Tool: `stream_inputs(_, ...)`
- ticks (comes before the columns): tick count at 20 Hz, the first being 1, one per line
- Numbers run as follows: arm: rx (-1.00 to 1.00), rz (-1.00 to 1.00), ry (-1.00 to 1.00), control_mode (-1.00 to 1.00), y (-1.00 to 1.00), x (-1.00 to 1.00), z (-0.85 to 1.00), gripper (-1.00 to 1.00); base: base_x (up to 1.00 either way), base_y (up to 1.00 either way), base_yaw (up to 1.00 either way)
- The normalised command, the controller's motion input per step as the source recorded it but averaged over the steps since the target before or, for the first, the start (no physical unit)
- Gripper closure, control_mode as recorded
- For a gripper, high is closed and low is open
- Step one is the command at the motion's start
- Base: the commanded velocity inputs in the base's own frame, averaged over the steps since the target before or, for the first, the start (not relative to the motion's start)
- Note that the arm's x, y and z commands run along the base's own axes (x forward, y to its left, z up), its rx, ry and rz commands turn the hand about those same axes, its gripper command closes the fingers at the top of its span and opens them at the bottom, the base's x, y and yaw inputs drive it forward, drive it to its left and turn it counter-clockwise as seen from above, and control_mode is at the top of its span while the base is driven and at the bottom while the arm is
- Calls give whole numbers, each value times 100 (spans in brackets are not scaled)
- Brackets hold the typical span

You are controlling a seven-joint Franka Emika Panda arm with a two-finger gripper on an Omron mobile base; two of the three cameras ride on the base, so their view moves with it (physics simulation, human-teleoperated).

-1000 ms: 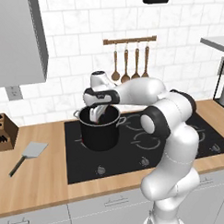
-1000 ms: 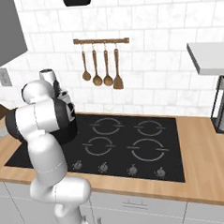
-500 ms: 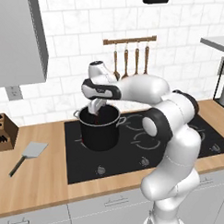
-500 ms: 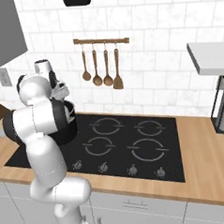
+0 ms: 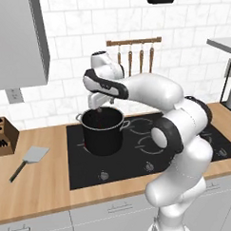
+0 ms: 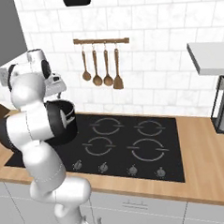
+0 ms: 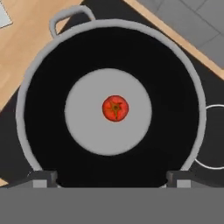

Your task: Put the tomato and squash in the pot. Retrieve the spatula and lightly stir the vegetables in the pot.

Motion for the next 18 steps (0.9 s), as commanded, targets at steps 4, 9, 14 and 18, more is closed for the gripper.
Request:
stream_inputs(4,4,-55,0,-100,-30,-77,29,-100,0,0,0)
stream_inputs(9,7,-58,0,-100,-41,-84,17,-100,0,0,0)
stream_inputs(14,4,-57,1,-100,-58,-74,3,-100,0,0,0)
stream_inputs(18,0,-53,0,-100,-72,-74,0,-100,0,0,0)
